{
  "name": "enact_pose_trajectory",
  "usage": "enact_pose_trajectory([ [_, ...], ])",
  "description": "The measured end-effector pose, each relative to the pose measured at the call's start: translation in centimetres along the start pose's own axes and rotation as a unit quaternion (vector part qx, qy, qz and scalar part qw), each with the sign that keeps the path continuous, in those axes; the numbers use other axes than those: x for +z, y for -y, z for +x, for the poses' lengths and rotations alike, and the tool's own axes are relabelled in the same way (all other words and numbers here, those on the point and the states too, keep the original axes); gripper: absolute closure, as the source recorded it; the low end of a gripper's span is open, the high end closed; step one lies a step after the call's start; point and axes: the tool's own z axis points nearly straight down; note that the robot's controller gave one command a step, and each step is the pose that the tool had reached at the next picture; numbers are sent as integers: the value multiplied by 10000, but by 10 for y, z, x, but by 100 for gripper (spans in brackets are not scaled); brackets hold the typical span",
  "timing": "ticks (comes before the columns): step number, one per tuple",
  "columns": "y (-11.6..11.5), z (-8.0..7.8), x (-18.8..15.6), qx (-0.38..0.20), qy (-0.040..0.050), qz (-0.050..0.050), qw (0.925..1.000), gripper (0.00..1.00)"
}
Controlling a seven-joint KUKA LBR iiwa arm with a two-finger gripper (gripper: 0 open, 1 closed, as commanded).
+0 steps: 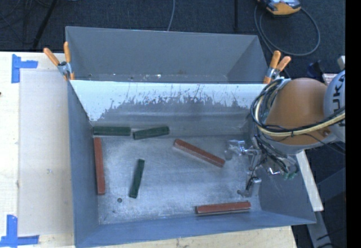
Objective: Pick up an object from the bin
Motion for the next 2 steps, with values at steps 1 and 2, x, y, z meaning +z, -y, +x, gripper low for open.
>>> enact_pose_trajectory([
  [1, 9, 2, -13, -275, 32, 9, 9996, 0],
  [2, 29, -3, -67, -184, -5, -6, 9998, 0],
])
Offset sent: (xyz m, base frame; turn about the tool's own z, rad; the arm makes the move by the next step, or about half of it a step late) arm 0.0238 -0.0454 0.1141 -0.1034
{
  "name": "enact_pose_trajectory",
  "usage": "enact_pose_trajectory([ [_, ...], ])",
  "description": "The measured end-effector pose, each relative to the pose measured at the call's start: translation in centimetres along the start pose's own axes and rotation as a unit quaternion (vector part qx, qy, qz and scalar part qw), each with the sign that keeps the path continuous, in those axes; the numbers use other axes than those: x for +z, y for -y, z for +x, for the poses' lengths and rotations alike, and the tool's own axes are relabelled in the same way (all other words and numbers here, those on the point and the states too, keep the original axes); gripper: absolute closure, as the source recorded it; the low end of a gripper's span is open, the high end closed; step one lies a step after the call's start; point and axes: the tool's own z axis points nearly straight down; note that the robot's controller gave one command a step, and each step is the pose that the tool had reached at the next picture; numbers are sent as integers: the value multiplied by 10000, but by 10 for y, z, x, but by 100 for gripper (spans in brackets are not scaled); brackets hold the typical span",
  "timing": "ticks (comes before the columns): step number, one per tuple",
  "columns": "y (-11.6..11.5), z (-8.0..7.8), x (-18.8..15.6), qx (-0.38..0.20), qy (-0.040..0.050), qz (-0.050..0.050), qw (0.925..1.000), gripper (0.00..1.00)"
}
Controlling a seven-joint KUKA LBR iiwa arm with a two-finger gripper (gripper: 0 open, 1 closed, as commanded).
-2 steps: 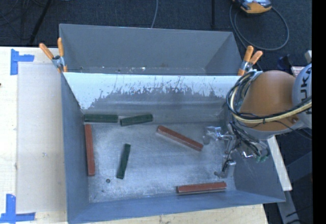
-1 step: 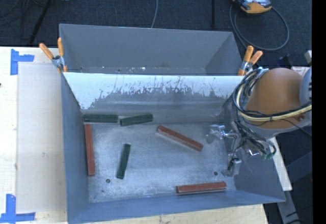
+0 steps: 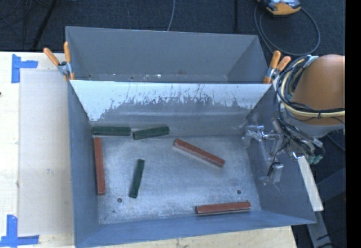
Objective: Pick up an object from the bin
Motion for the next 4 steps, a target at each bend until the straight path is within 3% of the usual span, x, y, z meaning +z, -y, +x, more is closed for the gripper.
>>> enact_pose_trajectory([
  [1, -30, -20, 21, -558, 62, 40, 9984, 0],
  [2, -12, -68, 72, -57, 38, 12, 10000, 0],
  [3, -33, -88, 96, -160, 19, 18, 9999, 0],
  [4, -58, -81, 108, -144, 51, 19, 9999, 100],
])
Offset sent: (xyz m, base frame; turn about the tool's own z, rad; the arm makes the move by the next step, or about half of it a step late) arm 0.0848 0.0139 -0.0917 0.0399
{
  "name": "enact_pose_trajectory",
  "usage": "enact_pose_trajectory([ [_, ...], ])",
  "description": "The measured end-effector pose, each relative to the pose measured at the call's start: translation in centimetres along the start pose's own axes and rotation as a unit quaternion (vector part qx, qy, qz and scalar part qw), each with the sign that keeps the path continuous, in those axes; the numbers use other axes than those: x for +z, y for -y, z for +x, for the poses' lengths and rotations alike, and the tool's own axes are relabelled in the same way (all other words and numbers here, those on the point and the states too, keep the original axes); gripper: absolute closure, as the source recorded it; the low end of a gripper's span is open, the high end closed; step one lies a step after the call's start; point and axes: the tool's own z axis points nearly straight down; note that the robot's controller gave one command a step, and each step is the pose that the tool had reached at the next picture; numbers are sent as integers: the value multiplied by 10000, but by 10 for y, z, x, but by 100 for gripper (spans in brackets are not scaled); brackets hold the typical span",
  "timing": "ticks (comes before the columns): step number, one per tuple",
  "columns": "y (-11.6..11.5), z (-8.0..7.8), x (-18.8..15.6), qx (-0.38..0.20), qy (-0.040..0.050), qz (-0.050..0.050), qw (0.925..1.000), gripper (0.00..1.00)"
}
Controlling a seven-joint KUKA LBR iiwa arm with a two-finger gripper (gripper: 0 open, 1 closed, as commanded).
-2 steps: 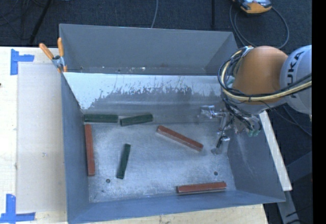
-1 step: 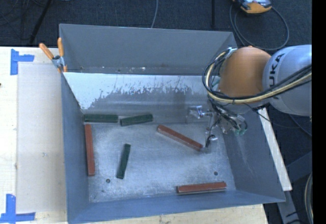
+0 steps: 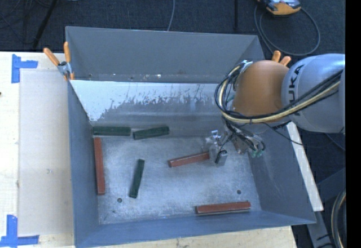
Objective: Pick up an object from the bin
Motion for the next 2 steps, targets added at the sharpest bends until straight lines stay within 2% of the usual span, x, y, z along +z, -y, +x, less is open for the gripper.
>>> enact_pose_trajectory([
  [1, 0, 0, 0, 2, 0, -1, 10000, 100],
  [2, -12, -13, -50, 91, -57, -15, 9999, 100],
])
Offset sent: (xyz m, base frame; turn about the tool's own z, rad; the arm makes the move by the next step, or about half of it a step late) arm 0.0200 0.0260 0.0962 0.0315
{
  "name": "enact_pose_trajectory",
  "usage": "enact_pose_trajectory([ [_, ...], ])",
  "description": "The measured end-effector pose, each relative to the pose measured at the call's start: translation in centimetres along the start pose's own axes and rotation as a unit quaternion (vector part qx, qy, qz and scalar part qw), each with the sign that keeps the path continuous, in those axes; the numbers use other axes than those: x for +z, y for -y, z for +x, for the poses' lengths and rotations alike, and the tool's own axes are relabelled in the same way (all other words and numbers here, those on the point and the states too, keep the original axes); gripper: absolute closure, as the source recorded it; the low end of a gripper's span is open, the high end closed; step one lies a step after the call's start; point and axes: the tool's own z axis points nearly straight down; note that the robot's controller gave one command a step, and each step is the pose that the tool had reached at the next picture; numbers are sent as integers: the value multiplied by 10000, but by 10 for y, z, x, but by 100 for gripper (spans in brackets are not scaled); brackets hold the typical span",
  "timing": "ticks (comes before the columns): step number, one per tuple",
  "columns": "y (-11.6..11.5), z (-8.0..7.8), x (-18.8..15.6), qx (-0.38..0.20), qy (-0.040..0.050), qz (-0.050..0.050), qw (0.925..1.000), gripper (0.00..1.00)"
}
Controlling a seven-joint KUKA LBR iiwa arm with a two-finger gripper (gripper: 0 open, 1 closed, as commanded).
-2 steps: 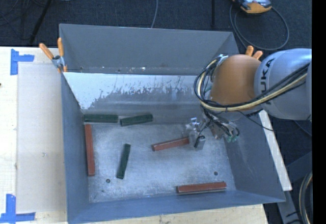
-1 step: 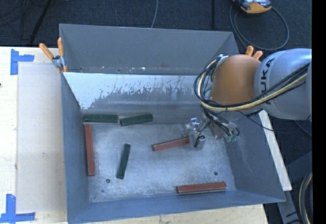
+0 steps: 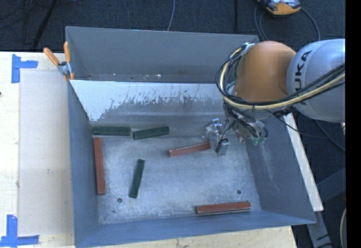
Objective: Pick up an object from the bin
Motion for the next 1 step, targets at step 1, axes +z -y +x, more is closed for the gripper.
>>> enact_pose_trajectory([
  [1, -3, 39, -40, -10, 13, 1, 10000, 100],
])
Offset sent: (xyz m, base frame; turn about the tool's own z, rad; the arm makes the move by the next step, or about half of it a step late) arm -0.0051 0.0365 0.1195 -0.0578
